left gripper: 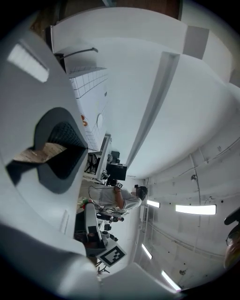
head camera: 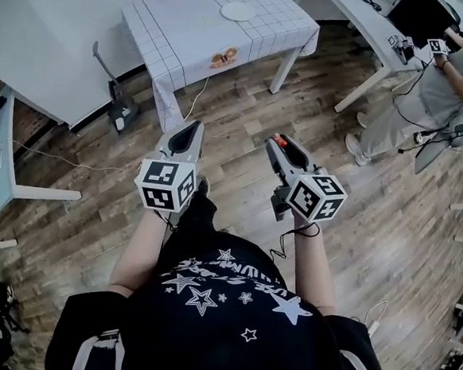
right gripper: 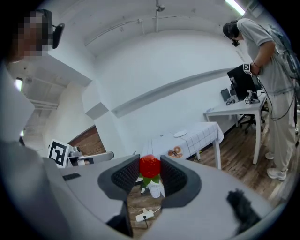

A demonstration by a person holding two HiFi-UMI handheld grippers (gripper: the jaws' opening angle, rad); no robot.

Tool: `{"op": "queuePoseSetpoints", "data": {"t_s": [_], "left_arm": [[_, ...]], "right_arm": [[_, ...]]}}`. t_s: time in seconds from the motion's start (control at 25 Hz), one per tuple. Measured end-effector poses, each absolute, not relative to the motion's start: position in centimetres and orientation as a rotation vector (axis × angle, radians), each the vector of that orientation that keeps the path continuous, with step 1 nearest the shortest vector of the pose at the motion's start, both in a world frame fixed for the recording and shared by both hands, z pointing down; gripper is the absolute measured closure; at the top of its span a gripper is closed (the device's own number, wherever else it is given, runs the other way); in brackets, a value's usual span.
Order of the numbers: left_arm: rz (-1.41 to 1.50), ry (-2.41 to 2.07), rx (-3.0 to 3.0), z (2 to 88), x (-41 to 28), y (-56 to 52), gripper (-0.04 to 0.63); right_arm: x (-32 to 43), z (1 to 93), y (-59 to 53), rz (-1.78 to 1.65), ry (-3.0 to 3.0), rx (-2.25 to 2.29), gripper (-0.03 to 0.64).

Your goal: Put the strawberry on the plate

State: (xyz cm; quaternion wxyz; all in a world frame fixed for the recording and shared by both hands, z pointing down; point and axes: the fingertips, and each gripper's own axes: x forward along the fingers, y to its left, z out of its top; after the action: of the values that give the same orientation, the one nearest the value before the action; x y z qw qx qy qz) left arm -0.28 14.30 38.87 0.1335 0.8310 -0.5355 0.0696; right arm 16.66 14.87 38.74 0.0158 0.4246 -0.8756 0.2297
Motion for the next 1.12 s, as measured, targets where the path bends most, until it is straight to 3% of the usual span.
{"op": "queuePoseSetpoints", "data": {"t_s": [0.32,0.64,1.12], "left_arm": [[0.192,-1.489,2.437,40.1,-1.6,5.9,0.586],[0.168,-1.544,2.360,40.5,-8.5,-1.3,0.586],[0.152,-1.521,2.389,40.4,-13.1,-10.2,0.586]], "right_arm": [[15.3,39.7,6.7,0.715,-2.666,1.353,0.472],[9.8,39.6,-1.5,0.731,-2.665,1.294,0.472],[5.2,39.1,-10.8,0.780,-2.672,1.313,0.472]]}}
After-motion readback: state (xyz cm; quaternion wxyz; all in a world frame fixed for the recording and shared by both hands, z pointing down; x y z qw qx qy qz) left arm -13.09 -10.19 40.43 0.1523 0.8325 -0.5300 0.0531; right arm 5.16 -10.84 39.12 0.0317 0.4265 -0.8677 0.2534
